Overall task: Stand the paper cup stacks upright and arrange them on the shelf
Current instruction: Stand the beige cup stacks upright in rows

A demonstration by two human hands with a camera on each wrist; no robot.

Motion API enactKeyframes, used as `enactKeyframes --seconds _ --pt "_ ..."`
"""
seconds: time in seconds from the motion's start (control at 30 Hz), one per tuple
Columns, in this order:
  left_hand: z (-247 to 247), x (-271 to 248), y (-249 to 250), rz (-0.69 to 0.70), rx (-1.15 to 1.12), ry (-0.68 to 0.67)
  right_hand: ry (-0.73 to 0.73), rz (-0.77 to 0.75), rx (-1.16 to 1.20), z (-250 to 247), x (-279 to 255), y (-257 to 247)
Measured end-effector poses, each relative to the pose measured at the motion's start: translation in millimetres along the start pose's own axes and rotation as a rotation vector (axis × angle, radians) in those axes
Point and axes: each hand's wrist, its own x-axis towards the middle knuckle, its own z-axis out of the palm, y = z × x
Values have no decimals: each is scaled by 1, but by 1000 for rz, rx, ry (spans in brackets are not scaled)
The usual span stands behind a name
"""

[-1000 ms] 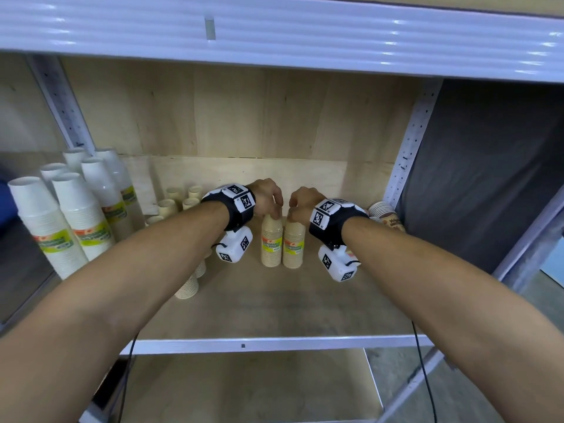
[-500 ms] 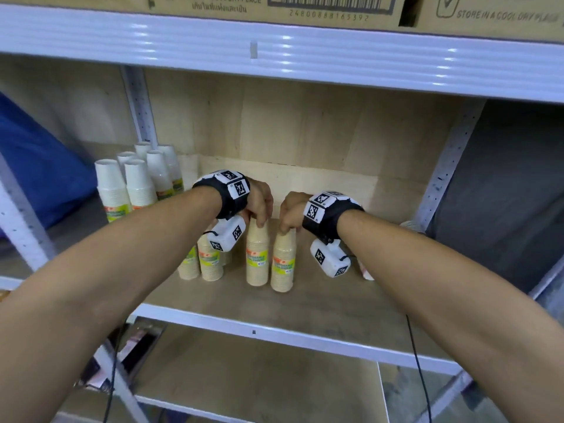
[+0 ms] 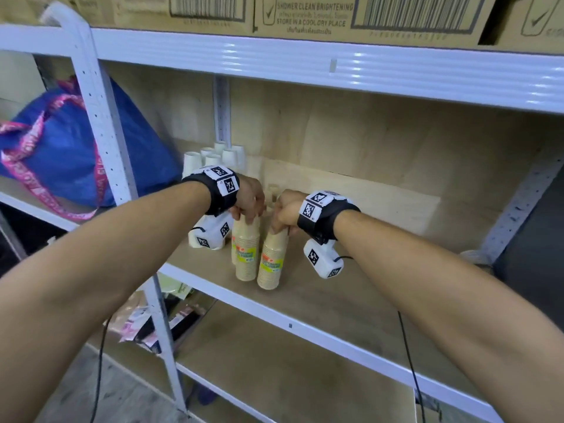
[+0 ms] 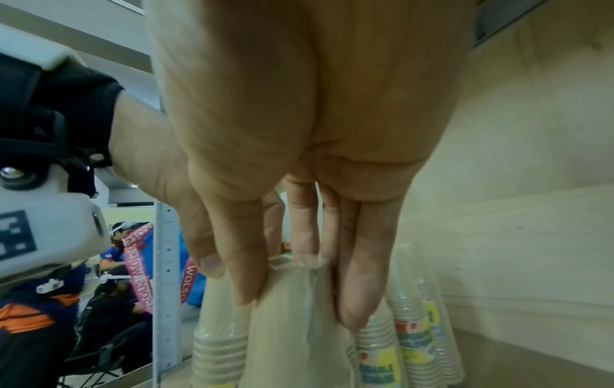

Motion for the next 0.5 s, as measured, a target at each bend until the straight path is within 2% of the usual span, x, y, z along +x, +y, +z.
enactKeyframes --seconds 0.17,0.5 --pt "8 -4 -27 -40 -21 80 16 -45 19 13 11 -21" --pt "23 6 -51 -16 -62 69 27 -32 -5 30 28 -32"
